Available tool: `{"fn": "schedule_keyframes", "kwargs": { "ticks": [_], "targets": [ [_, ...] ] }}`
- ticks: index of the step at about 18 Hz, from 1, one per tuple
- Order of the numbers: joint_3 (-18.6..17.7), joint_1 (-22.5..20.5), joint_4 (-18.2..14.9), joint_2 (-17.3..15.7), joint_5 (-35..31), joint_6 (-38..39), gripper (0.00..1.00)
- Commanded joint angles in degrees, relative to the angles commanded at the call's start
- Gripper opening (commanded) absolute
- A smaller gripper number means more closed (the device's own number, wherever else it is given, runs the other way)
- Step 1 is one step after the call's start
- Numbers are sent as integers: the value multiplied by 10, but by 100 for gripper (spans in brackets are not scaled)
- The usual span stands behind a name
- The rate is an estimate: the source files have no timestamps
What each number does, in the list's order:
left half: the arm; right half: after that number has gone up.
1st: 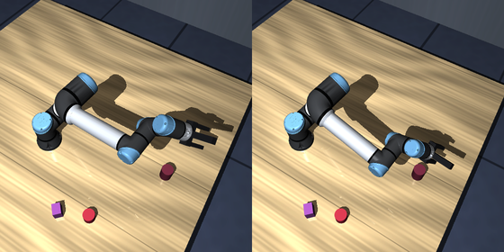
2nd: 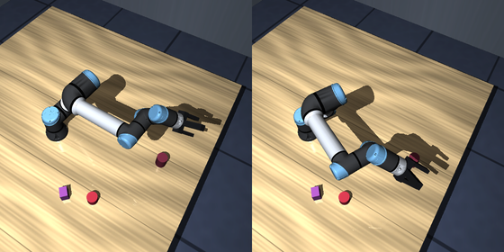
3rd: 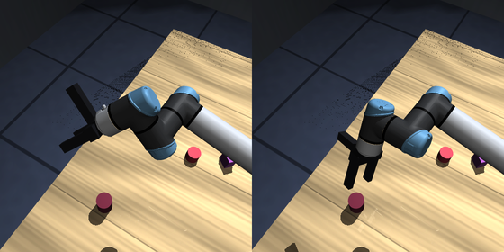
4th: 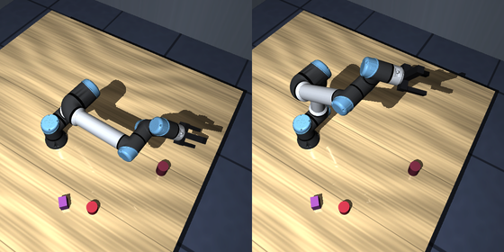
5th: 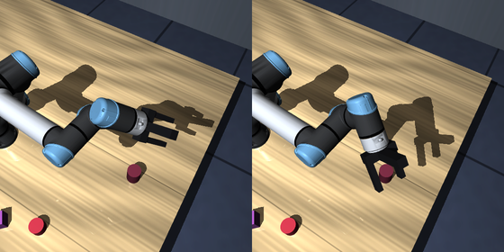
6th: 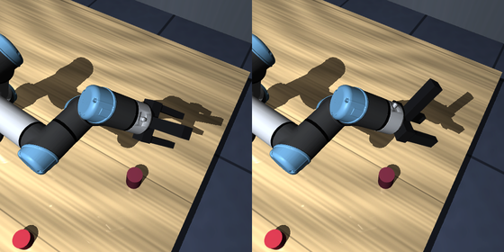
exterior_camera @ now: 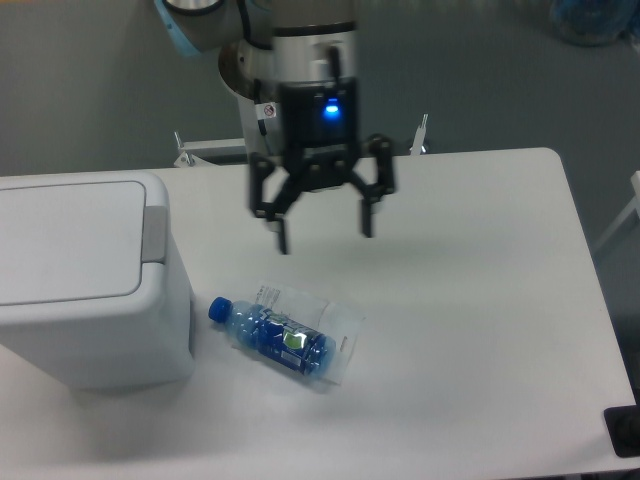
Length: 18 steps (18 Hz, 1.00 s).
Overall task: Open the trash can
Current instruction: 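Move the open gripper across the table toward the white trash can lid, then lower the gripper onto the trash can lid edge and press it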
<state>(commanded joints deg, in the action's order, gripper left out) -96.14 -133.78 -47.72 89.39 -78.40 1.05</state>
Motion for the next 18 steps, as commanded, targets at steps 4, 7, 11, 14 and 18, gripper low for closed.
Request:
{"fn": "schedule_keyframes", "kwargs": {
  "ticks": [4, 7, 11, 14, 18],
  "targets": [
    [-52, 7, 0, -37, -1, -1, 100],
    [-55, 18, 0, -36, -1, 0, 100],
    [-57, 34, 0, -32, 0, -2, 100],
    [-62, 41, 0, -26, 0, -5, 100],
    [-64, 53, 2, -21, -1, -7, 100]
  ]
}}
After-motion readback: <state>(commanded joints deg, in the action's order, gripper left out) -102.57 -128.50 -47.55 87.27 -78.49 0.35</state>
